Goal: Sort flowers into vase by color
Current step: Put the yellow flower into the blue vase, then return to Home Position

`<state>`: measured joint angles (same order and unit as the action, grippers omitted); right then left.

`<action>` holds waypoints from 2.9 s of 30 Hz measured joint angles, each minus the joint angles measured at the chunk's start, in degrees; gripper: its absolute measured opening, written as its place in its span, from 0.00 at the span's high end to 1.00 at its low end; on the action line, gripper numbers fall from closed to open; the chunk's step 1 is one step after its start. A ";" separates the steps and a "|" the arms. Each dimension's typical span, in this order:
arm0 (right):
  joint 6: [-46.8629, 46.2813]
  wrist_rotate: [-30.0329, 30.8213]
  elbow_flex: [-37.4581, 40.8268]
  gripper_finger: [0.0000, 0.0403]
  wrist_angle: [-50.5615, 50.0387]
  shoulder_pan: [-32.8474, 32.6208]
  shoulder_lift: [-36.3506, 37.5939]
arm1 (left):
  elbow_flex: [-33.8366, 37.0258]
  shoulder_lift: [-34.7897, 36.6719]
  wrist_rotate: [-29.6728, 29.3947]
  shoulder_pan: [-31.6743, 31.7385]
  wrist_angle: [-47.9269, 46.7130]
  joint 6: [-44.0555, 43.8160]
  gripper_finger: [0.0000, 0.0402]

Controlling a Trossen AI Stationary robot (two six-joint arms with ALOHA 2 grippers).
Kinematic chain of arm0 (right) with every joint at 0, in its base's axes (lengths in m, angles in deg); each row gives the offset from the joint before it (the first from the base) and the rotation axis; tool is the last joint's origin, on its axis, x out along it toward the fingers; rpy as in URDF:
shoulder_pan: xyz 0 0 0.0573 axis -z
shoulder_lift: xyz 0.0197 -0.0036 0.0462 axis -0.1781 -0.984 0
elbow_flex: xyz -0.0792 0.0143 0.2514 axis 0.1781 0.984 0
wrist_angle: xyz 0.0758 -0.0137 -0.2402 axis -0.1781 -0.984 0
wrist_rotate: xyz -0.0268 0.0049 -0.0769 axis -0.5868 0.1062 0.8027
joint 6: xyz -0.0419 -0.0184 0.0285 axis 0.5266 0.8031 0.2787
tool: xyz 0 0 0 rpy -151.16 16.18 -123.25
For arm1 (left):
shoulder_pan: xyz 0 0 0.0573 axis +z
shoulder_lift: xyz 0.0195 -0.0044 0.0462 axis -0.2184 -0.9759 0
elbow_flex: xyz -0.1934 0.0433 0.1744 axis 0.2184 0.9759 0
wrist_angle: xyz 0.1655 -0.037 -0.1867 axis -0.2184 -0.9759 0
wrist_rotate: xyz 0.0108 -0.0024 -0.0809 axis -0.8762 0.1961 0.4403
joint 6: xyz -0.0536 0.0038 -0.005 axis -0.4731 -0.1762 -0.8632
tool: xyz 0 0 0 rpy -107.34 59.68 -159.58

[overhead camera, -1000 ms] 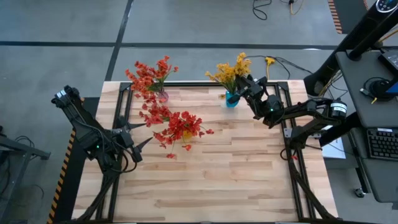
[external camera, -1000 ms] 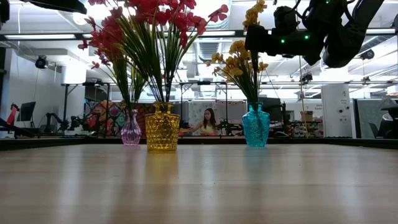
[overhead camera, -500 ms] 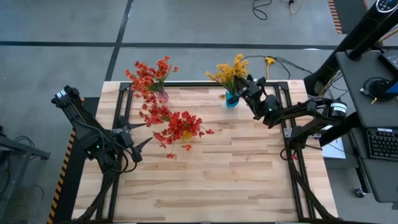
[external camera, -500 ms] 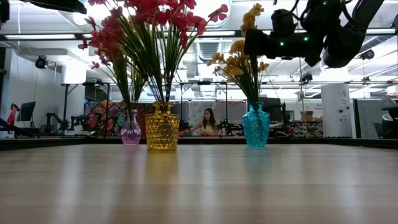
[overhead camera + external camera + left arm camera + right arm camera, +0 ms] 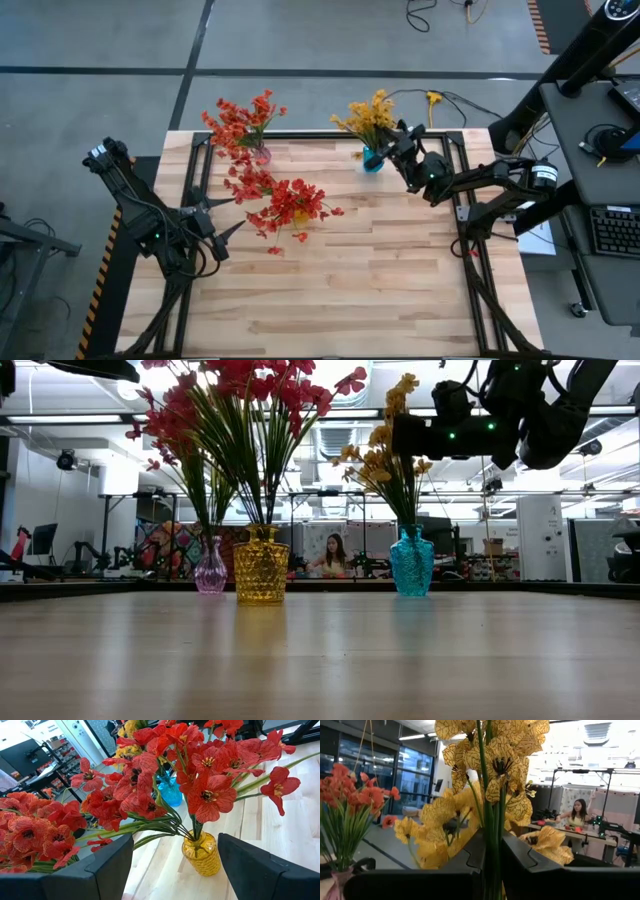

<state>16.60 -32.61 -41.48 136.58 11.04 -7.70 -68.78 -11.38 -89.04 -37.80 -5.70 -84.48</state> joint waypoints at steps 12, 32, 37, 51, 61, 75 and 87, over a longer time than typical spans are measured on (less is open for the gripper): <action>1.07 0.03 0.00 0.91 -0.99 0.00 0.00 | 0.00 -0.02 0.01 0.00 0.00 -0.02 0.32; 4.98 7.92 0.02 0.53 -8.29 -4.17 0.07 | 0.00 -0.02 0.03 0.00 0.04 -0.02 0.32; 7.85 14.06 0.02 0.48 -10.06 -7.21 0.07 | 0.00 -0.02 0.05 0.00 0.04 -0.02 0.32; 11.82 20.64 0.02 0.38 -10.29 -10.58 1.07 | 0.00 -0.02 0.07 0.00 0.12 -0.04 0.32; 12.07 21.50 0.02 0.37 -10.34 -10.99 1.81 | 0.00 -0.02 0.11 0.00 0.17 -0.04 0.32; 21.23 34.86 0.02 0.35 -10.39 -21.49 7.37 | -6.25 -3.50 12.60 -1.10 5.68 0.07 0.32; 17.17 38.91 0.02 0.36 -16.40 -31.92 13.13 | -23.51 -14.87 13.91 -7.78 -3.88 -0.93 0.32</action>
<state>33.77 6.30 -41.45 120.17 -20.89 5.43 -92.29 -26.24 -75.13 -45.58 -9.59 -85.41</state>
